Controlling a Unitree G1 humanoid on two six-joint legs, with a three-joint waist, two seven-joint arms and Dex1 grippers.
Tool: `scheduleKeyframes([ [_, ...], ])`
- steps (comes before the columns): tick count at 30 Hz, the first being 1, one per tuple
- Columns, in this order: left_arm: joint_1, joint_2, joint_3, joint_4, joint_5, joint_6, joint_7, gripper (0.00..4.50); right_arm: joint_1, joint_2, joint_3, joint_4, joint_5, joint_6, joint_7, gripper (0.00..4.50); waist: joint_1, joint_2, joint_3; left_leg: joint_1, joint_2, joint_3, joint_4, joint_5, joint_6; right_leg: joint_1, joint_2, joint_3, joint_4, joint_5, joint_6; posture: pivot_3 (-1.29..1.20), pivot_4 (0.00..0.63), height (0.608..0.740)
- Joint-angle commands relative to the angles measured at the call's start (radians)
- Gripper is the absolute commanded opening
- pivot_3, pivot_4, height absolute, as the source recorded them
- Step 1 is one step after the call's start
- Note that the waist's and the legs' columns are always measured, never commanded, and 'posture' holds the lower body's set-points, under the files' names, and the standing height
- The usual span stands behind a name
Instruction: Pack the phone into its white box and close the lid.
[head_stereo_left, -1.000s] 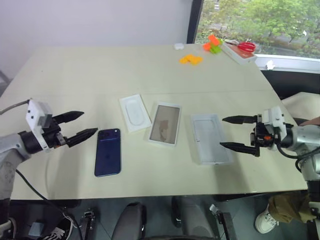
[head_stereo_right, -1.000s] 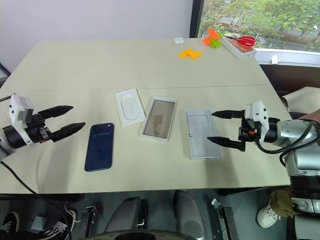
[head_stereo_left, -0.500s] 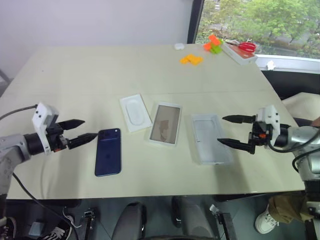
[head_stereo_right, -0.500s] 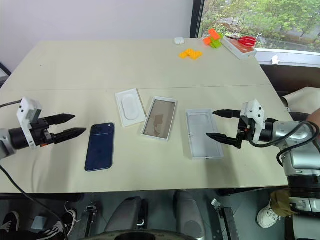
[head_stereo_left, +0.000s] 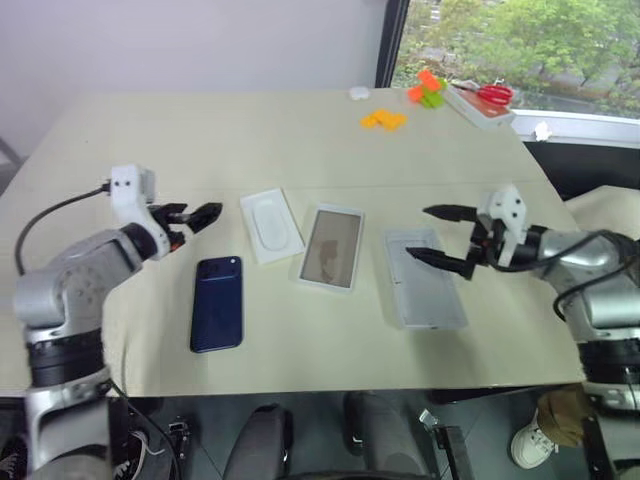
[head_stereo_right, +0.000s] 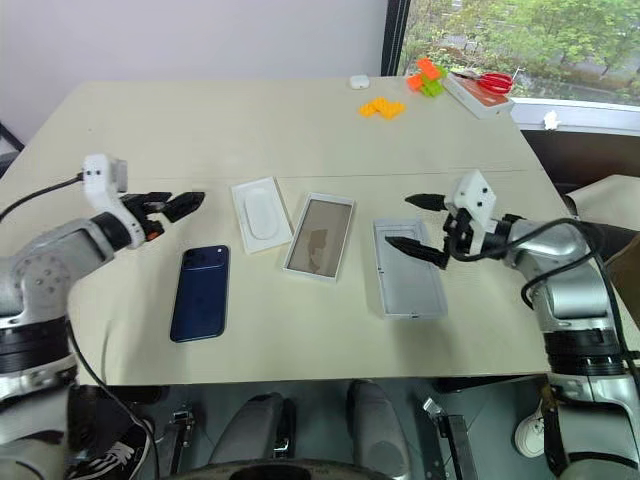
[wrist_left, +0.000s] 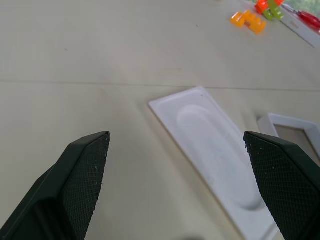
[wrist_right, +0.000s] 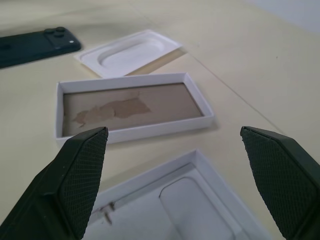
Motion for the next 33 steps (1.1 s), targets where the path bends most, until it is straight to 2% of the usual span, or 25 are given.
scheduleKeyframes([
  [1, -0.02, -0.011, -0.06, 0.039, 0.095, -0.014, 0.08, 4.5, -0.012, 0.009, 0.003, -0.049, -0.004, -0.008, -0.017, 4.45, -0.001, 0.0, 0.0, 0.0, 0.0, 0.0, -0.001, 0.0, 0.0, -0.001, 0.0, 0.0, 0.0, 0.0, 0.0, 0.0, 0.15, 0.74],
  [5, -0.058, -0.064, -0.107, 0.128, 0.166, -0.087, 0.118, 4.5, -0.02, 0.037, 0.012, -0.043, -0.01, -0.015, -0.041, 4.45, 0.003, 0.0, 0.0, 0.0, -0.001, 0.0, -0.001, 0.0, 0.0, -0.001, 0.0, 0.0, 0.0, 0.0, 0.0, 0.0, 0.15, 0.74],
  [16, -0.137, -0.312, 0.006, 0.145, 0.048, 0.03, 0.204, 4.5, -0.017, 0.063, 0.028, -0.083, -0.017, -0.022, -0.066, 4.45, 0.0, 0.0, 0.0, -0.001, -0.002, 0.0, 0.0, 0.0, -0.001, 0.0, -0.002, 0.0, 0.0, 0.0, 0.0, 0.0, 0.15, 0.74],
  [25, -0.13, -0.366, 0.0, 0.141, 0.068, 0.058, 0.267, 4.5, -0.018, 0.066, 0.029, -0.075, -0.024, -0.044, -0.071, 4.45, 0.002, 0.0, 0.0, 0.001, -0.002, -0.001, 0.0, 0.001, -0.001, 0.002, -0.001, 0.0, 0.0, 0.0, 0.0, 0.0, 0.15, 0.74],
  [26, -0.128, -0.372, 0.0, 0.142, 0.068, 0.062, 0.274, 4.01, -0.019, 0.068, 0.029, -0.076, -0.023, -0.044, -0.072, 4.5, 0.002, 0.0, 0.0, 0.001, -0.002, -0.001, 0.0, 0.001, -0.001, 0.002, -0.001, 0.0, 0.0, 0.0, 0.0, 0.0, 0.15, 0.74],
  [27, -0.124, -0.376, -0.002, 0.14, 0.069, 0.06, 0.275, 3.76, -0.02, 0.069, 0.029, -0.076, -0.024, -0.044, -0.073, 4.5, 0.002, 0.0, 0.0, 0.001, -0.002, -0.001, 0.0, 0.001, -0.001, 0.002, -0.001, 0.0, 0.0, 0.0, 0.0, 0.0, 0.15, 0.74],
  [28, -0.121, -0.379, -0.003, 0.138, 0.07, 0.059, 0.275, 3.33, -0.02, 0.069, 0.03, -0.076, -0.024, -0.044, -0.073, 4.5, 0.002, 0.0, 0.0, 0.001, -0.002, -0.001, 0.0, 0.001, -0.001, 0.002, 0.0, 0.0, 0.0, 0.0, 0.0, 0.0, 0.15, 0.74],
  [33, -0.104, -0.388, 0.022, 0.131, 0.062, 0.061, 0.283, 0.73, -0.021, 0.072, 0.027, -0.075, -0.027, -0.046, -0.077, 4.5, 0.003, 0.0, 0.0, 0.001, -0.002, -0.001, 0.0, 0.001, -0.001, 0.002, -0.001, 0.0, -0.001, 0.0, 0.0, 0.0, 0.15, 0.74],
])
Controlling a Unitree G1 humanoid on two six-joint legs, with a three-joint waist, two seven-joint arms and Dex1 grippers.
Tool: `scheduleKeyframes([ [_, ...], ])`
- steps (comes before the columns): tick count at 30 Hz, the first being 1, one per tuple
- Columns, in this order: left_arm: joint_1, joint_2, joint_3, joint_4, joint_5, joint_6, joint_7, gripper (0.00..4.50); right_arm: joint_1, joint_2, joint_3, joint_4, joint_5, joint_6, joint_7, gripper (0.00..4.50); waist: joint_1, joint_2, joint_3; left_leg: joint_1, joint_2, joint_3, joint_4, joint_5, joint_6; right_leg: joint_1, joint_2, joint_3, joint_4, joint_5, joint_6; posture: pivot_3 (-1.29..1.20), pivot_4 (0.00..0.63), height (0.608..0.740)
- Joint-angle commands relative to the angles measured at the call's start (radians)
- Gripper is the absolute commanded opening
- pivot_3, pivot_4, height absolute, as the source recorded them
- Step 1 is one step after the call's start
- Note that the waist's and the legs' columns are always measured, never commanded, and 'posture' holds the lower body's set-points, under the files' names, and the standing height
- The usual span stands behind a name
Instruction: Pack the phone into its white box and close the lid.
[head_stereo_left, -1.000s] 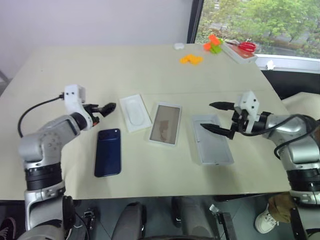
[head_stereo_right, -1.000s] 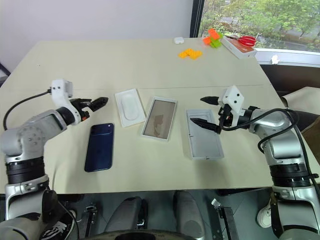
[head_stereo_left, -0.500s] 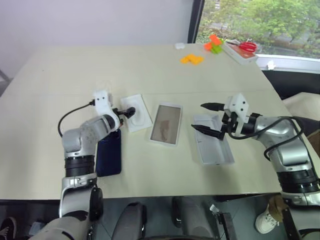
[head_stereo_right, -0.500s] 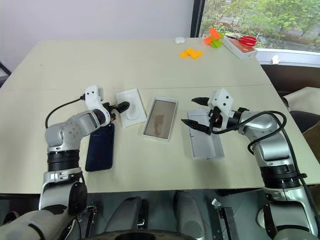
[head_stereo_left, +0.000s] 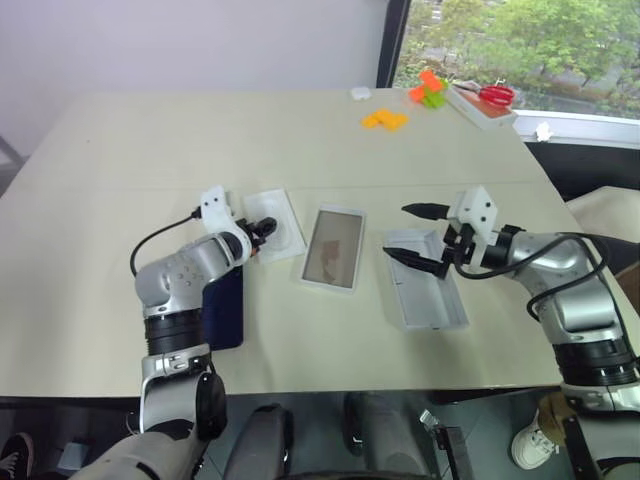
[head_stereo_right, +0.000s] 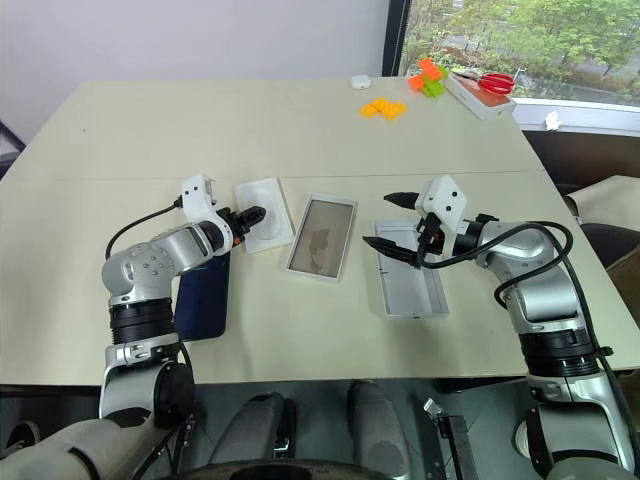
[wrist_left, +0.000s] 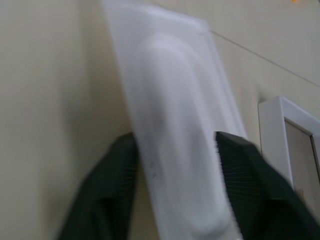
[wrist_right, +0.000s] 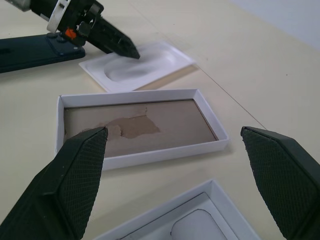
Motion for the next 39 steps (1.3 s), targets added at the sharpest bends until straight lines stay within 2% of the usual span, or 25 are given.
scheduleKeyframes([
  [1, 0.013, -0.004, 0.012, -0.02, -0.009, 0.011, 0.008, 0.24, -0.021, 0.005, -0.017, -0.024, 0.005, -0.023, -0.007, 4.5, 0.0, 0.0, 0.0, 0.0, 0.0, 0.0, 0.0, 0.0, 0.0, 0.0, 0.0, 0.0, 0.0, 0.0, 0.0, 0.0, 0.15, 0.74],
  [2, 0.015, -0.005, 0.014, -0.021, -0.011, 0.007, 0.005, 0.11, -0.022, 0.005, -0.017, -0.023, 0.004, -0.023, -0.007, 4.5, 0.0, 0.0, 0.0, 0.0, 0.0, 0.0, 0.0, 0.0, 0.0, 0.0, 0.0, 0.0, 0.0, 0.0, 0.0, 0.0, 0.15, 0.74],
  [7, 0.026, -0.004, 0.02, -0.034, -0.016, 0.007, 0.009, 0.11, -0.021, 0.006, -0.017, -0.023, 0.003, -0.026, -0.01, 4.5, -0.002, 0.0, 0.0, 0.0, 0.0, 0.0, 0.0, 0.0, 0.0, 0.0, 0.0, 0.0, 0.0, 0.0, 0.0, 0.0, 0.15, 0.74],
  [11, 0.01, -0.007, 0.1, -0.055, -0.098, 0.009, -0.009, 0.11, -0.018, 0.007, -0.018, -0.021, 0.003, -0.029, -0.012, 4.5, -0.002, 0.0, 0.0, 0.0, 0.0, 0.0, 0.0, 0.0, 0.0, 0.0, 0.0, 0.0, 0.0, 0.0, 0.0, 0.0, 0.15, 0.74],
  [19, -0.022, 0.05, 0.255, -0.182, -0.309, 0.228, 0.021, 0.11, 0.021, -0.027, -0.033, -0.017, 0.01, -0.066, 0.034, 4.5, -0.003, -0.001, 0.0, -0.001, 0.0, -0.001, 0.0, 0.0, 0.0, -0.001, 0.001, 0.0, 0.0, 0.0, 0.0, 0.0, 0.15, 0.74],
  [21, -0.025, 0.038, 0.232, -0.229, -0.329, 0.28, 0.038, 0.11, 0.043, -0.043, -0.053, -0.028, 0.057, -0.066, 0.092, 4.5, 0.001, -0.001, 0.0, -0.001, 0.0, -0.001, 0.0, 0.0, 0.0, 0.0, 0.001, 0.0, 0.0, 0.0, 0.0, 0.0, 0.15, 0.74],
  [25, -0.031, -0.05, 0.169, -0.328, -0.308, 0.33, 0.126, 0.11, 0.068, -0.086, -0.097, -0.001, 0.11, -0.09, 0.19, 4.5, 0.003, -0.002, 0.001, -0.001, -0.002, -0.004, 0.0, 0.0, 0.0, 0.002, -0.001, -0.001, -0.003, -0.001, 0.001, 0.0, 0.15, 0.74],
  [31, -0.01, -0.129, 0.072, -0.373, -0.252, 0.352, 0.193, 0.11, 0.079, -0.088, -0.102, 0.008, 0.099, -0.112, 0.204, 4.5, -0.004, -0.002, 0.001, 0.0, 0.0, -0.004, -0.001, 0.0, 0.0, 0.005, 0.002, -0.002, -0.008, 0.001, 0.002, 0.0, 0.15, 0.74],
  [35, 0.022, -0.108, -0.025, -0.405, -0.227, 0.387, 0.164, 0.11, 0.083, -0.079, -0.1, -0.003, 0.095, -0.12, 0.19, 4.5, -0.003, -0.002, 0.001, 0.0, 0.0, -0.005, -0.001, 0.0, 0.0, 0.005, 0.002, -0.002, -0.008, 0.001, 0.002, 0.0, 0.15, 0.74],
  [39, 0.044, -0.097, -0.07, -0.382, -0.192, 0.348, 0.138, 0.11, 0.086, -0.079, -0.098, -0.007, 0.092, -0.125, 0.18, 4.5, -0.002, -0.002, 0.001, 0.0, 0.0, -0.005, -0.001, 0.0, 0.0, 0.005, 0.002, -0.002, -0.008, 0.001, 0.002, 0.0, 0.15, 0.74],
])
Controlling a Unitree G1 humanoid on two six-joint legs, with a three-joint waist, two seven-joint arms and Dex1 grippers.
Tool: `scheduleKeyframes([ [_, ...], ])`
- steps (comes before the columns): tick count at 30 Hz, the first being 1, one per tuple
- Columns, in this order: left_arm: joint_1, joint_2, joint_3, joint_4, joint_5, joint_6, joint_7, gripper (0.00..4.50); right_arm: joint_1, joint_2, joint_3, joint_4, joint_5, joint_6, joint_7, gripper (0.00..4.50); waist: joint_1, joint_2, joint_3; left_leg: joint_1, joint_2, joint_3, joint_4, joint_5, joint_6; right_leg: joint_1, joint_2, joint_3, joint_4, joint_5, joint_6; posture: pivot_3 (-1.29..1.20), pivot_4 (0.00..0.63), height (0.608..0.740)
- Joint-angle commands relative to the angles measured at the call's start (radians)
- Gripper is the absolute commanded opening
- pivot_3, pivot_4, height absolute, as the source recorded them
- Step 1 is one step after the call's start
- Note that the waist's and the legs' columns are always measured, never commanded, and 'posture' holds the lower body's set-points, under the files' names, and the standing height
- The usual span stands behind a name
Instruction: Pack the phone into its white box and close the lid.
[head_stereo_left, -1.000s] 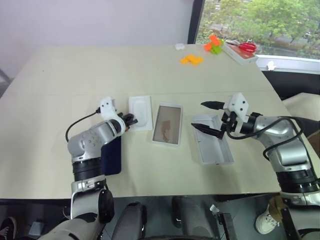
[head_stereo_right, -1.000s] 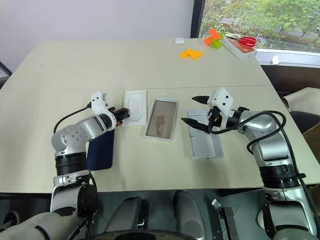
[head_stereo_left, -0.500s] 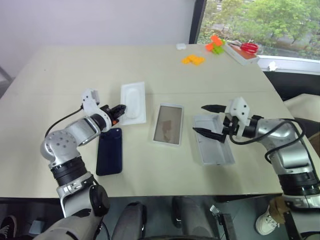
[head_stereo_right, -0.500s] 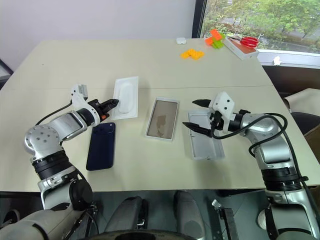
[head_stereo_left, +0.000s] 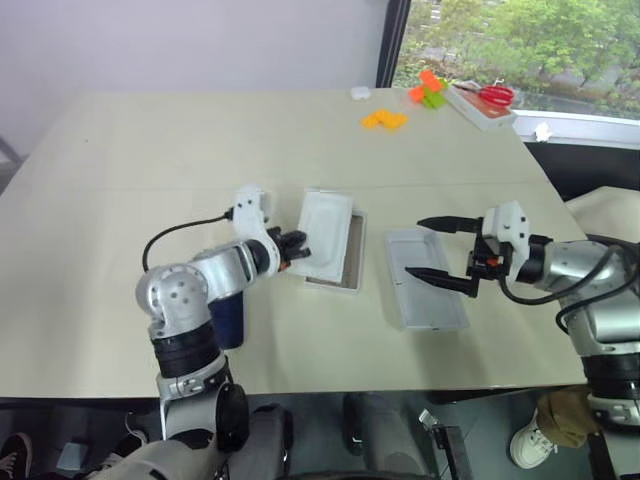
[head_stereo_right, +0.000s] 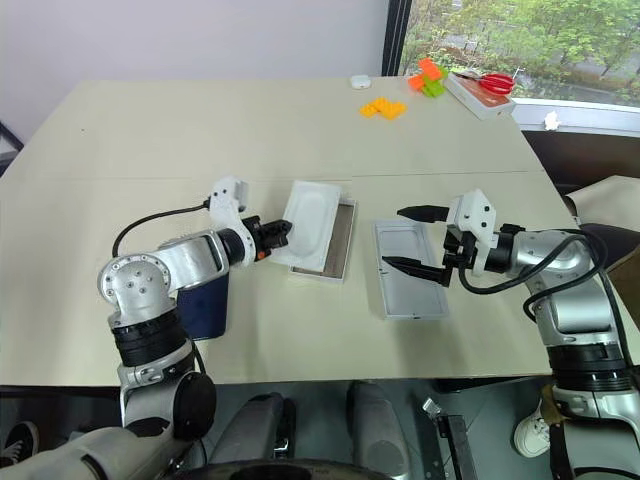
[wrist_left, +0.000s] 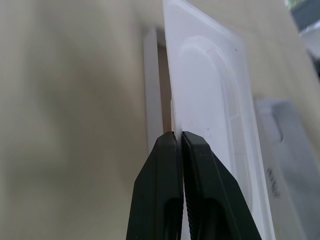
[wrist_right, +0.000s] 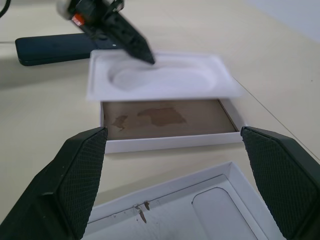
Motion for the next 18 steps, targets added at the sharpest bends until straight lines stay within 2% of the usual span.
scheduleKeyframes([
  [1, 0.001, 0.002, -0.037, -0.006, 0.027, -0.048, -0.036, 0.11, -0.002, 0.0, -0.019, -0.032, 0.003, -0.02, -0.011, 4.5, 0.001, 0.0, 0.0, 0.0, 0.0, 0.0, 0.0, 0.0, 0.0, 0.0, 0.0, 0.0, 0.0, 0.0, 0.0, 0.0, 0.15, 0.74],
  [3, -0.007, -0.033, -0.024, 0.033, 0.027, -0.082, -0.047, 0.11, 0.001, 0.001, -0.017, -0.037, 0.005, -0.018, -0.014, 4.5, 0.003, 0.0, 0.0, 0.0, 0.0, 0.0, 0.0, 0.0, 0.0, 0.0, 0.0, 0.0, 0.0, 0.0, 0.0, 0.0, 0.15, 0.74],
  [11, -0.044, -0.034, -0.101, 0.123, 0.092, -0.143, -0.093, 0.11, 0.003, 0.009, -0.008, -0.059, 0.003, -0.014, -0.037, 4.5, 0.003, 0.0, 0.0, -0.001, 0.0, 0.0, 0.0, 0.0, 0.0, 0.001, 0.0, -0.001, -0.004, 0.0, 0.0, 0.0, 0.15, 0.74],
  [18, -0.063, -0.063, -0.105, 0.172, 0.13, -0.173, -0.09, 0.11, 0.007, 0.013, -0.011, -0.061, -0.002, -0.017, -0.047, 4.5, 0.001, 0.0, 0.0, -0.001, 0.0, 0.0, 0.0, 0.0, 0.001, 0.001, 0.0, -0.001, -0.005, 0.0, 0.0, 0.0, 0.15, 0.74],
])
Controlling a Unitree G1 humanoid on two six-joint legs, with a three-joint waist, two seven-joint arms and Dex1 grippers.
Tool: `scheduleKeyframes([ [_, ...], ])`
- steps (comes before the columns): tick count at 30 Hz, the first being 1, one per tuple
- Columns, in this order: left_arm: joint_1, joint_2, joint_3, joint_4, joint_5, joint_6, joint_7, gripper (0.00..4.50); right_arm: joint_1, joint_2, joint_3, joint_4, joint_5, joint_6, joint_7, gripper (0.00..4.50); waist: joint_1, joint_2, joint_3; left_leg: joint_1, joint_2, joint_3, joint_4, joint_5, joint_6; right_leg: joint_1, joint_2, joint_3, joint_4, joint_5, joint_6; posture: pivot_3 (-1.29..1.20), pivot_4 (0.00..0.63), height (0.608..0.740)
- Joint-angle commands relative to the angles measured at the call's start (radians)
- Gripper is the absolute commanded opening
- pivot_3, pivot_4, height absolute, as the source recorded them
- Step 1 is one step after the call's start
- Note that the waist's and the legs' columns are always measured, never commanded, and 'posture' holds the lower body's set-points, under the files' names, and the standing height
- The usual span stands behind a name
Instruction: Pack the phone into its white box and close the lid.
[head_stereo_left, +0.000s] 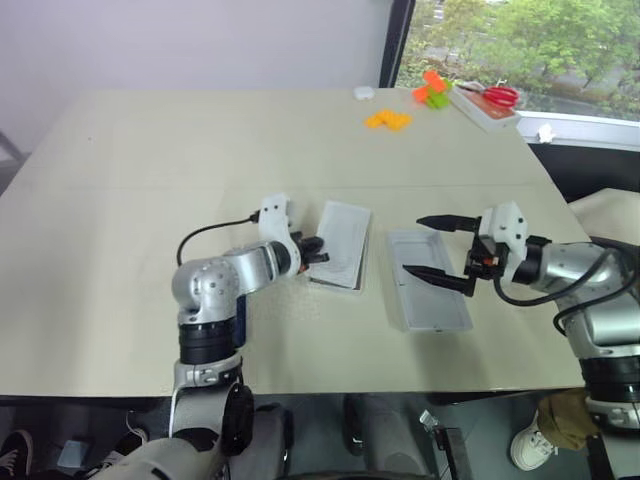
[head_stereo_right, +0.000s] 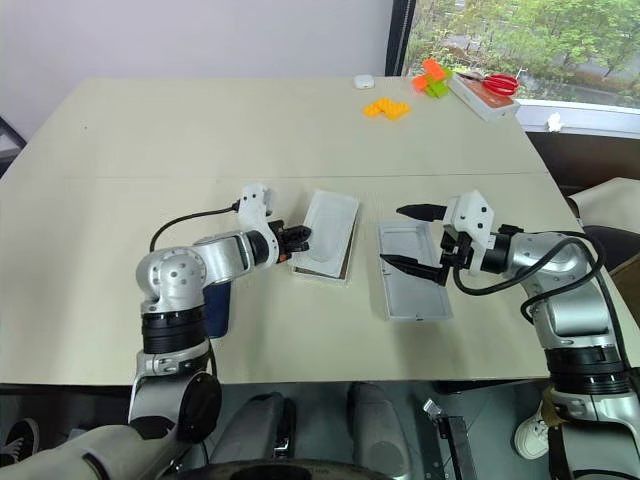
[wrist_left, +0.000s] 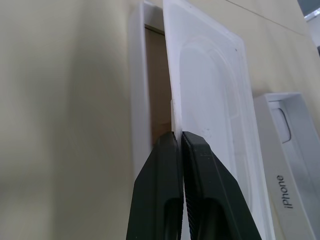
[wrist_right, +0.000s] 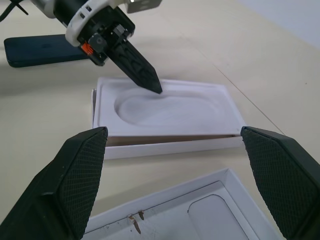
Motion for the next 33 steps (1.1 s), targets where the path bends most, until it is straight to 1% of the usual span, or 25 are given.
scheduleKeyframes([
  [1, -0.007, -0.014, -0.007, -0.032, 0.017, -0.015, 0.007, 0.11, -0.001, 0.002, -0.015, -0.035, 0.009, -0.014, -0.008, 4.5, -0.001, 0.0, 0.0, 0.0, 0.0, 0.0, 0.0, 0.0, 0.0, 0.0, 0.0, 0.0, 0.0, 0.0, 0.0, 0.0, 0.15, 0.74],
  [7, 0.023, -0.059, -0.011, -0.106, 0.05, -0.001, 0.058, 0.11, 0.003, -0.001, -0.021, -0.04, 0.01, -0.015, -0.013, 4.5, 0.0, 0.0, 0.0, 0.0, 0.0, 0.0, 0.0, 0.0, 0.0, 0.0, 0.0, 0.0, 0.0, 0.0, 0.0, 0.0, 0.15, 0.74],
  [10, 0.034, -0.066, -0.013, -0.129, 0.065, 0.0, 0.068, 0.11, -0.002, -0.001, -0.018, -0.03, 0.009, -0.019, -0.011, 4.5, 0.001, 0.0, 0.0, 0.0, 0.0, 0.0, 0.0, 0.0, 0.0, 0.0, 0.0, 0.0, 0.0, 0.0, 0.001, 0.0, 0.15, 0.74],
  [19, 0.055, -0.096, 0.003, -0.143, 0.078, 0.039, 0.078, 0.11, -0.015, 0.004, -0.008, -0.02, -0.001, -0.031, -0.007, 4.5, 0.0, 0.0, 0.0, 0.0, 0.0, 0.0, 0.0, 0.0, 0.0, 0.0, 0.0, 0.0, 0.0, 0.0, 0.001, 0.0, 0.15, 0.74],
  [26, 0.05, -0.105, 0.014, -0.133, 0.085, 0.034, 0.069, 0.11, -0.01, 0.005, -0.009, -0.021, -0.004, -0.036, -0.008, 4.5, 0.0, 0.0, 0.0, 0.001, 0.0, 0.0, 0.0, 0.0, 0.0, 0.001, 0.0, 0.0, 0.0, 0.0, 0.001, 0.0, 0.15, 0.74],
  [29, 0.049, -0.101, 0.0, -0.135, 0.095, 0.032, 0.067, 1.02, -0.008, 0.004, -0.009, -0.021, -0.004, -0.038, -0.008, 4.5, 0.0, 0.0, 0.0, 0.001, 0.0, 0.0, 0.0, 0.0, 0.0, 0.001, 0.0, 0.0, 0.0, 0.0, 0.001, 0.0, 0.15, 0.74],
  [33, 0.047, -0.1, -0.002, -0.143, 0.1, 0.035, 0.065, 2.95, -0.008, 0.004, -0.009, -0.018, -0.004, -0.041, -0.007, 4.5, 0.0, 0.0, 0.0, 0.002, 0.0, 0.0, 0.0, 0.0, 0.0, 0.002, 0.0, 0.0, 0.0, 0.0, 0.001, 0.0, 0.15, 0.74],
])
